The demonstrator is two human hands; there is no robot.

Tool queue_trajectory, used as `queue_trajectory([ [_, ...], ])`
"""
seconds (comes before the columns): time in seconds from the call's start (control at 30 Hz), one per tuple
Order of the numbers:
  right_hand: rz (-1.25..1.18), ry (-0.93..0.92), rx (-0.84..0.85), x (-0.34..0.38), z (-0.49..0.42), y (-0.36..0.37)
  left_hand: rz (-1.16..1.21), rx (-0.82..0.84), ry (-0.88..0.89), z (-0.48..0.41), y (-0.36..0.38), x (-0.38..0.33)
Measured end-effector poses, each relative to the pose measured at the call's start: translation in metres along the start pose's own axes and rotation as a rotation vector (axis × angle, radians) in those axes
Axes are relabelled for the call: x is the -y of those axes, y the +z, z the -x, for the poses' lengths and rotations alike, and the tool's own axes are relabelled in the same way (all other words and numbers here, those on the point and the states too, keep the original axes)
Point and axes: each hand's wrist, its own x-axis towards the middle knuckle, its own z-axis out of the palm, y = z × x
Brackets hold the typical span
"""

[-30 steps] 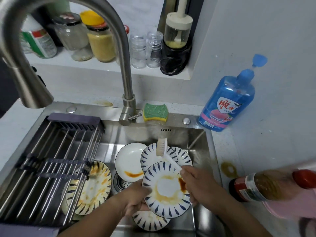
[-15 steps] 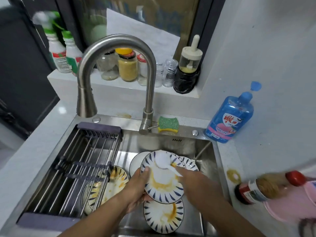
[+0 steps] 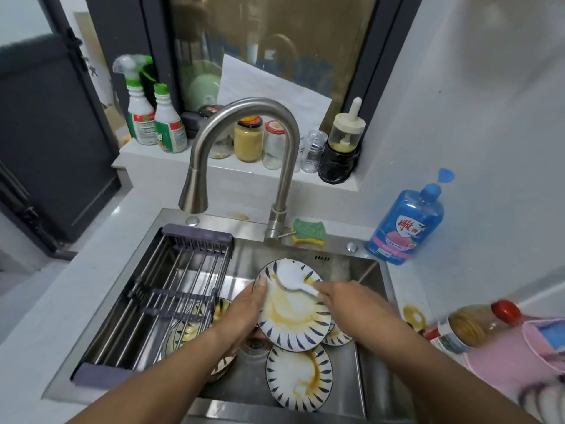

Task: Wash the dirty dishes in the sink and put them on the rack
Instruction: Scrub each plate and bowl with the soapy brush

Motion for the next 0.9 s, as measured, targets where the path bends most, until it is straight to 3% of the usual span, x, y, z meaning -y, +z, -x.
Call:
queue_trajectory([
  [0.1,-0.079,-0.092,0.048,0.014,0.012,0.002,-0.002,-0.038,0.023,0.005,-0.004,-0.006],
  [0.2,-0.004,-0.166,0.126,0.015,0.036,0.014,0.004,-0.098,0.097,0.011,-0.014,-0.012],
  [0.4,0.201,-0.025,0.006,-0.014,0.045,0.0,-0.037,-0.124,0.192,0.026,-0.02,-0.022],
  [0.6,0.064,-0.057,-0.111,0.005,0.028,-0.005,-0.032,-0.164,0.126,0.027,0.001,-0.007],
  [0.8,0.081,-0.218,-0.014,0.011,0.042,0.014,0.094,-0.21,0.054,0.033,0.011,-0.001],
  [0.9,0.166,-0.213,-0.037,0.003,0.045,0.01,0.142,-0.187,0.029,0.037,0.018,0.006],
])
